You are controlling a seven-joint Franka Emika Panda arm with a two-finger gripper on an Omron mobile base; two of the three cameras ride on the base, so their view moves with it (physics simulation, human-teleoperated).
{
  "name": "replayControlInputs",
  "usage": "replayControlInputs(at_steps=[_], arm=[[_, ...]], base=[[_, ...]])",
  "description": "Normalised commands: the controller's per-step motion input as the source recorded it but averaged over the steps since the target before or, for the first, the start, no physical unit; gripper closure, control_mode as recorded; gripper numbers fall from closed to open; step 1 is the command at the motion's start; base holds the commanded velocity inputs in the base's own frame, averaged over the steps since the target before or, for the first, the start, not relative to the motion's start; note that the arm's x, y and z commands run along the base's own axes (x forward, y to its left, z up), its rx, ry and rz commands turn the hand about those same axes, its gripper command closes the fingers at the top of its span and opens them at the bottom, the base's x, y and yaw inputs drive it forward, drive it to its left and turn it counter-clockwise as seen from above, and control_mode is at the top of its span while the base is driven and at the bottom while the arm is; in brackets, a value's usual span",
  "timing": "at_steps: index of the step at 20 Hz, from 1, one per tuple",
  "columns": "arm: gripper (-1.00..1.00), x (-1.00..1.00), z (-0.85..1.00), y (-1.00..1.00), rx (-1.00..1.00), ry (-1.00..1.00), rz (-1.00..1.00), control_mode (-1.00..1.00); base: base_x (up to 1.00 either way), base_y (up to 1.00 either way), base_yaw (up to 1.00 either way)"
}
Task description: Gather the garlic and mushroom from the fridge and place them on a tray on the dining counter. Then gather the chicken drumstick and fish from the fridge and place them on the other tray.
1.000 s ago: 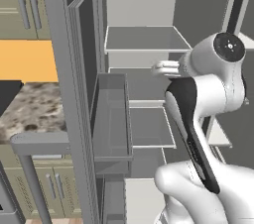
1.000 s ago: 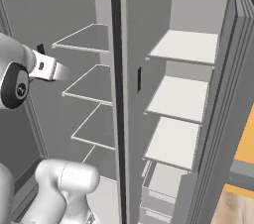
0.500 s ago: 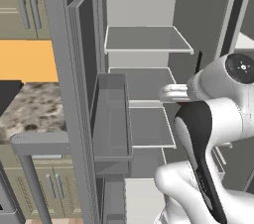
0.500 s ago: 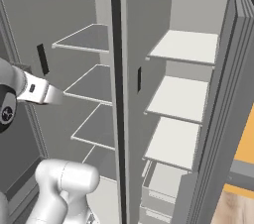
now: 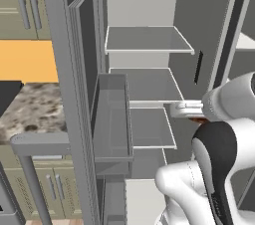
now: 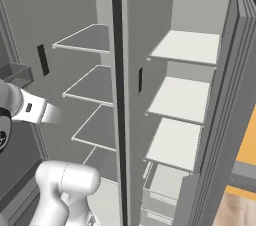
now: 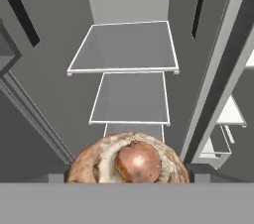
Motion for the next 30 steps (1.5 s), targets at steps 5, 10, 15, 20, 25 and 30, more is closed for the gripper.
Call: replayControlInputs(at_steps=[5, 10, 15, 20, 25, 30], arm=[[1.0, -0.08, -0.01, 0.01, 0.0, 0.0, 0.0, 1.0], [1.0, 0.0, 0.0, 0.0, 0.0, 0.0, 0.0, 1.0], [1.0, 0.0, 0.0, 0.0, 0.0, 0.0, 0.0, 1.0], [1.0, 0.0, 0.0, 0.0, 0.0, 0.0, 0.0, 1.0], [1.0, 0.0, 0.0, 0.0, 0.0, 0.0, 0.0, 1.0], [1.0, 0.0, 0.0, 0.0, 0.0, 0.0, 0.0, 1.0]], base=[[-0.18, 0.09, -0.02], [-0.8, 0.14, -0.09], [-0.83, 0.05, -0.15], [-0.54, 0.0, -0.31], [-0.29, 0.0, -0.4], [-0.3, -0.07, -0.43]])
